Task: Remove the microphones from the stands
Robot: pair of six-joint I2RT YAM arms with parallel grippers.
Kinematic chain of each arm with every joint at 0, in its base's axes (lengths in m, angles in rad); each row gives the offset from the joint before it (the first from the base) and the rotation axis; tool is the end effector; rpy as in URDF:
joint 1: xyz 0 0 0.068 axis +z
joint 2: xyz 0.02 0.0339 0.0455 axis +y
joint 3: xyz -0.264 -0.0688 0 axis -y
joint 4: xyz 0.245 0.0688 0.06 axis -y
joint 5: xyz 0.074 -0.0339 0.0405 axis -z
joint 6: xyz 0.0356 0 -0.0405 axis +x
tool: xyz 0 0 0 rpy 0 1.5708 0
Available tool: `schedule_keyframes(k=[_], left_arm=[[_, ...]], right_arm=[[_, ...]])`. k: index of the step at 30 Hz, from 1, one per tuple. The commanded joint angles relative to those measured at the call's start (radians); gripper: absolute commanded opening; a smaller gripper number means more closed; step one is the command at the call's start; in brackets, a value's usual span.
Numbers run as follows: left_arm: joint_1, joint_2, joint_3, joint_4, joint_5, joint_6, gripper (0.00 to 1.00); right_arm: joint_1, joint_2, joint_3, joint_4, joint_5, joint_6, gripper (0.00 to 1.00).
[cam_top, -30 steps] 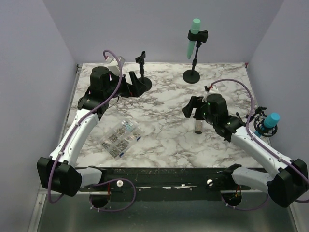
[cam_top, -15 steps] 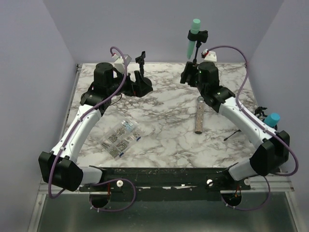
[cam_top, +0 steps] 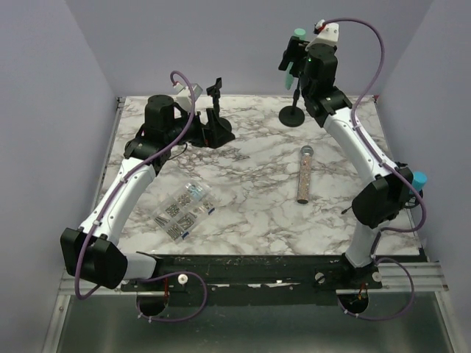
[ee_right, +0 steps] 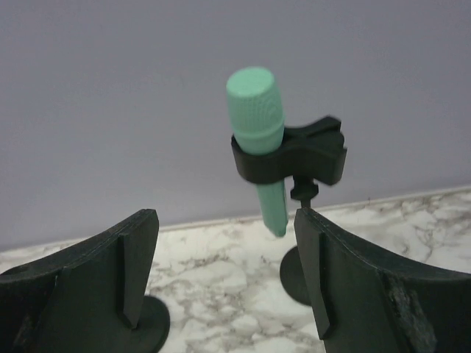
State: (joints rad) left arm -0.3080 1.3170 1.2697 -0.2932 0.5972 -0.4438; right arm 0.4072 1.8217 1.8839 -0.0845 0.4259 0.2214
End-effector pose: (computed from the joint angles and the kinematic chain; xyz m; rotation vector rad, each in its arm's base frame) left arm 0.2786 -0.1097 0.3828 0.2912 1.9764 -1.0653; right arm 0.4032 0.1579 0.4420 0.1836 1.5825 0.1507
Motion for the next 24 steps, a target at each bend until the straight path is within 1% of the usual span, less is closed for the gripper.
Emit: schedule_keyframes(k=[1, 4, 6, 9, 14, 19, 21, 24], left_arm=[[-0.003, -0.017, -0.017, 0.068, 0.044, -0.025, 0.99], [-0.004, -0.016, -0.023, 0.078, 0.042, -0.029, 0.99], [-0.003, -0.009, -0.02, 0.076, 0.042, -0.029, 0.99], [-0.003, -0.004, -0.023, 0.083, 0.052, -0.032, 0.99], [-0.004, -0.002, -0.035, 0.107, 0.06, -0.03, 0.98], [-0.003, 0.015, -0.026, 0.093, 0.052, -0.019, 0.98], [-0.003, 0.021, -0.024, 0.093, 0.056, -0.019, 0.99], [-0.003, 0.022, -0.023, 0.09, 0.056, -0.018, 0.98]], right_arm=[[-0.031, 0.124, 0.166, 0.065, 0.031, -0.121, 0.82], [-0.045, 0.225, 0.315, 0.061, 0.054, -0.175, 0.83], [-0.062, 0.284, 0.399, 0.06, 0.042, -0.185, 0.83], [-0.086, 0.354, 0.471, 0.074, -0.006, -0.194, 0.84], [-0.113, 0.427, 0.516, 0.15, -0.098, -0.201, 0.88], [-0.115, 0.487, 0.561, 0.166, -0.141, -0.212, 0.88], [-0.116, 0.499, 0.561, 0.17, -0.134, -0.226, 0.87], [-0.115, 0.506, 0.549, 0.176, -0.128, -0.252, 0.81]])
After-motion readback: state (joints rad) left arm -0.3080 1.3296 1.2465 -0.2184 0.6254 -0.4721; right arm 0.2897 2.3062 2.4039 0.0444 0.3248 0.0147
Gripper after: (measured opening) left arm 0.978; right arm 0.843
